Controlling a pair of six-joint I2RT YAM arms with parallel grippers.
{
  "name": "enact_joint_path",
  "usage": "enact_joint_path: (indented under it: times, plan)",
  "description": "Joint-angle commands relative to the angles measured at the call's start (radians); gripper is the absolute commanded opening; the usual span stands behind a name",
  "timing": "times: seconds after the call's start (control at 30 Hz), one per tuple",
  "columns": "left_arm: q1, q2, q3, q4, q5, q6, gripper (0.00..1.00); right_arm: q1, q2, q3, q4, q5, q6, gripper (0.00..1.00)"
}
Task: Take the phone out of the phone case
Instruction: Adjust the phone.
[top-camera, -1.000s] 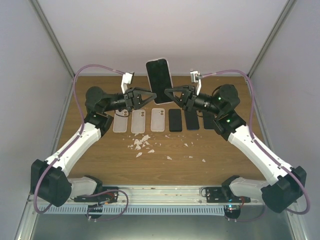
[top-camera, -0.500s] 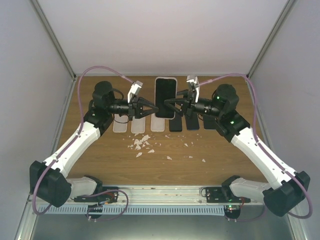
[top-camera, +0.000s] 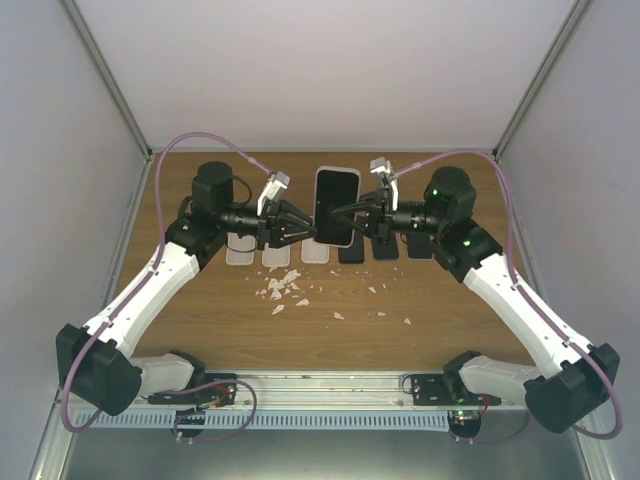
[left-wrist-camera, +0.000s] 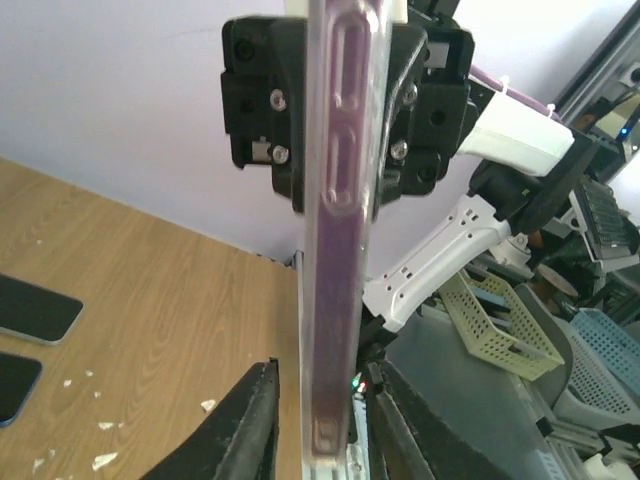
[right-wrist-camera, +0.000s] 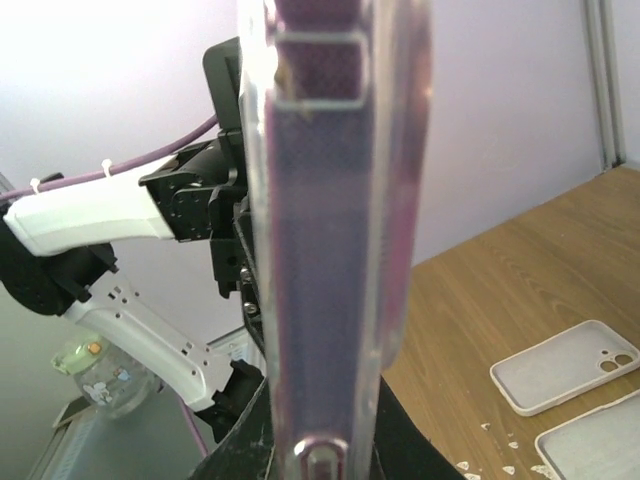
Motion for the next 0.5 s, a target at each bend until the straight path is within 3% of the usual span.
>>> enact_joint_path:
  times: [0.0, 0.3, 0.47]
  plan:
    - [0.004, -0.042, 0.007, -0.032, -0.028, 0.041, 0.31, -0.047, -0.017, -0.010, 0.142, -0.064, 0.128, 0.00]
    - [-0.004, -0.053, -0.017, -0.006, -0.071, 0.007, 0.41, -0.055, -0.014, -0.029, 0.251, -0.069, 0.240, 0.01]
    - [-0.010, -0.050, -0.021, -0.015, -0.099, 0.012, 0.41, -0.054, -0.012, -0.030, 0.280, -0.074, 0.264, 0.01]
